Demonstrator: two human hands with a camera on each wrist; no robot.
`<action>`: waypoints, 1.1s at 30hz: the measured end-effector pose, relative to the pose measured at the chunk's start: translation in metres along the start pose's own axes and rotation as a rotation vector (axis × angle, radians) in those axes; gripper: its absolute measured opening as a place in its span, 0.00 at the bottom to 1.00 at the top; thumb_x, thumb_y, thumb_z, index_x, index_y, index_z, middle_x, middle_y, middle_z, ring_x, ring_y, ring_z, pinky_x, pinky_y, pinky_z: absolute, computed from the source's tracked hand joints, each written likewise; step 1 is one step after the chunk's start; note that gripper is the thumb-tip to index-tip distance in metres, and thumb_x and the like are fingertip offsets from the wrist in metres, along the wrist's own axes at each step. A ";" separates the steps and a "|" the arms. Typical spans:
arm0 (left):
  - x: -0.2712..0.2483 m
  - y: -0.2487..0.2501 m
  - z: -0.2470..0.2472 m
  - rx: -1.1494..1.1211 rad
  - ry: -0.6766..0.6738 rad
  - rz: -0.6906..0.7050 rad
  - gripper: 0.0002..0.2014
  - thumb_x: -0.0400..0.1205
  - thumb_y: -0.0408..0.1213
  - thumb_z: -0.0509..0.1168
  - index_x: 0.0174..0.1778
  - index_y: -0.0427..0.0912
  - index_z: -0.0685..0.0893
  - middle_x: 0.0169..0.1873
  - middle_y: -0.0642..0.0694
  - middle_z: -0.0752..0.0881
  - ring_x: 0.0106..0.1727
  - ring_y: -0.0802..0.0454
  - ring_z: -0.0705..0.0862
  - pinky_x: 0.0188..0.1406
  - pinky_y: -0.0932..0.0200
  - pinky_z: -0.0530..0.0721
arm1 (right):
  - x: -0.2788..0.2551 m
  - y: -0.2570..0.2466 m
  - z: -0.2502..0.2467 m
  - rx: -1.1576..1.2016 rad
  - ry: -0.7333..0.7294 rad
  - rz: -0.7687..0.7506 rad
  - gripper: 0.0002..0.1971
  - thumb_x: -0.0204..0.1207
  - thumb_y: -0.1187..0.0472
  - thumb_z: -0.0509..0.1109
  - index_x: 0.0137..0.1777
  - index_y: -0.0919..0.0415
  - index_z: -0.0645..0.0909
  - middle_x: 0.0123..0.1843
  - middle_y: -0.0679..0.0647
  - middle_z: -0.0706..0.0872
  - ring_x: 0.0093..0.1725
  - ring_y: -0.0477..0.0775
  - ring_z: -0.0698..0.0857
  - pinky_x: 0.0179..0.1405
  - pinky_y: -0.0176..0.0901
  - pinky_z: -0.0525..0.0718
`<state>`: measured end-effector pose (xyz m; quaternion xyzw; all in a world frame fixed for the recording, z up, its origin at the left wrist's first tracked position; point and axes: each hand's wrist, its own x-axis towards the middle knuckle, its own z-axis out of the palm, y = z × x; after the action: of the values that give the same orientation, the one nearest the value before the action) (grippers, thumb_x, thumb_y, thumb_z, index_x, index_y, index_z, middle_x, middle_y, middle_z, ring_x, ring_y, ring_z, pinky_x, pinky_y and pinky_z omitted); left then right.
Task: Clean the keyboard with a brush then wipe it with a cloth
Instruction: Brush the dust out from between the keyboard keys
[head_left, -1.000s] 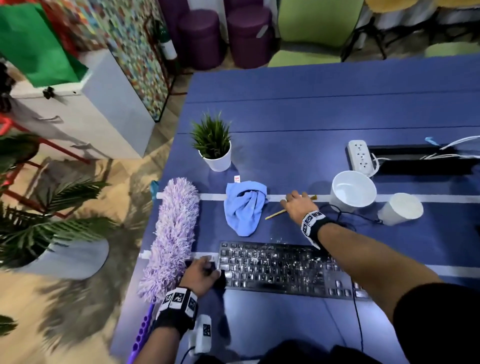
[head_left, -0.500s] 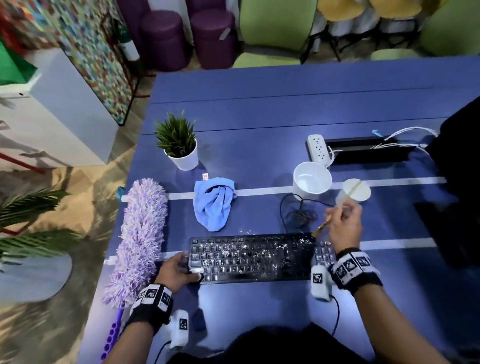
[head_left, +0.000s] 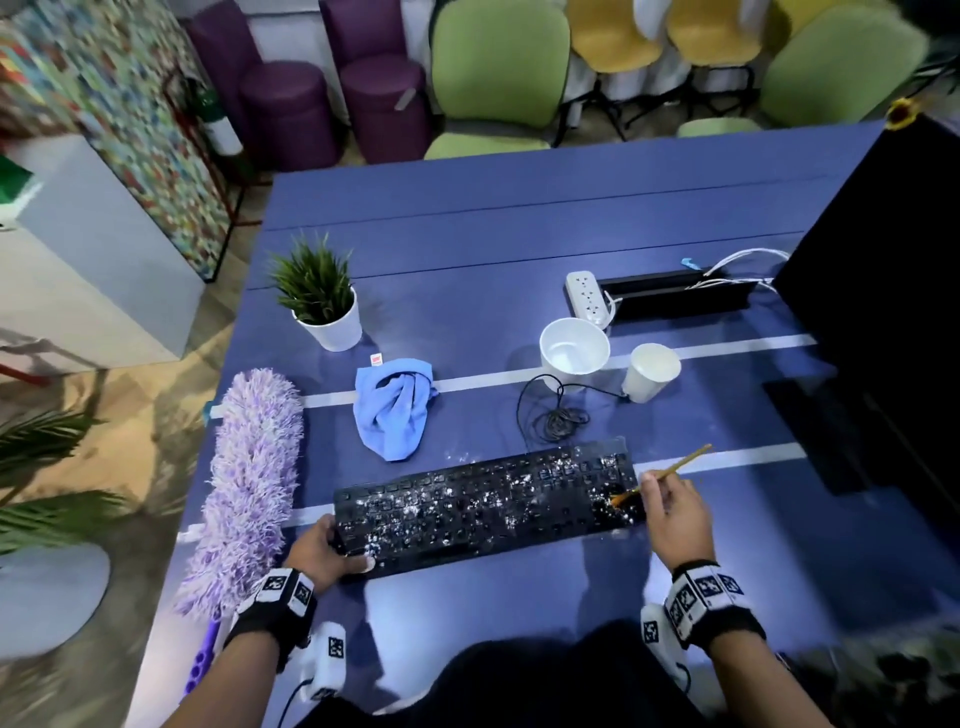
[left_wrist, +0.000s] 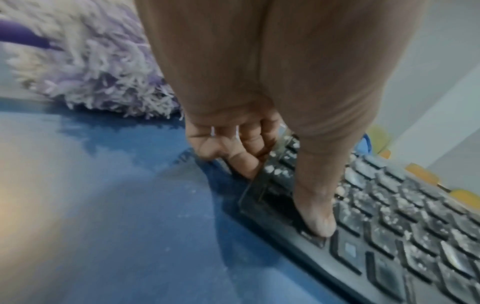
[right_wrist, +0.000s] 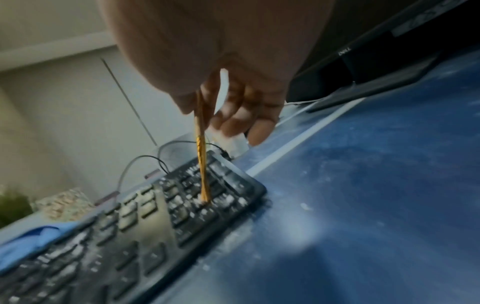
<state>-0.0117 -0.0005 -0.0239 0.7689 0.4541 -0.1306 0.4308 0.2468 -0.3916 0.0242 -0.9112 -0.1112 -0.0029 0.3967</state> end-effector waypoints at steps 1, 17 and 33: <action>0.001 -0.006 0.001 -0.024 0.025 0.012 0.34 0.53 0.45 0.85 0.52 0.48 0.78 0.43 0.50 0.90 0.45 0.50 0.89 0.57 0.49 0.85 | -0.001 -0.005 -0.001 0.020 -0.041 0.008 0.13 0.82 0.50 0.63 0.45 0.57 0.83 0.36 0.51 0.86 0.44 0.61 0.85 0.44 0.48 0.79; -0.016 0.006 0.007 0.060 0.203 0.191 0.30 0.68 0.39 0.80 0.60 0.43 0.70 0.48 0.40 0.89 0.47 0.43 0.88 0.50 0.52 0.85 | -0.014 -0.070 0.030 0.147 -0.179 -0.473 0.06 0.78 0.57 0.67 0.46 0.55 0.86 0.40 0.43 0.87 0.39 0.37 0.85 0.46 0.31 0.83; -0.018 0.002 0.006 0.150 0.220 0.190 0.32 0.69 0.45 0.79 0.62 0.43 0.70 0.51 0.38 0.89 0.51 0.39 0.87 0.48 0.52 0.81 | -0.028 -0.040 0.042 -0.024 -0.415 -0.391 0.16 0.79 0.39 0.58 0.47 0.45 0.84 0.39 0.42 0.89 0.36 0.39 0.87 0.37 0.43 0.88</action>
<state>-0.0186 -0.0161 -0.0153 0.8481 0.4127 -0.0377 0.3301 0.2081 -0.3404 0.0220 -0.8583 -0.3635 0.1058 0.3463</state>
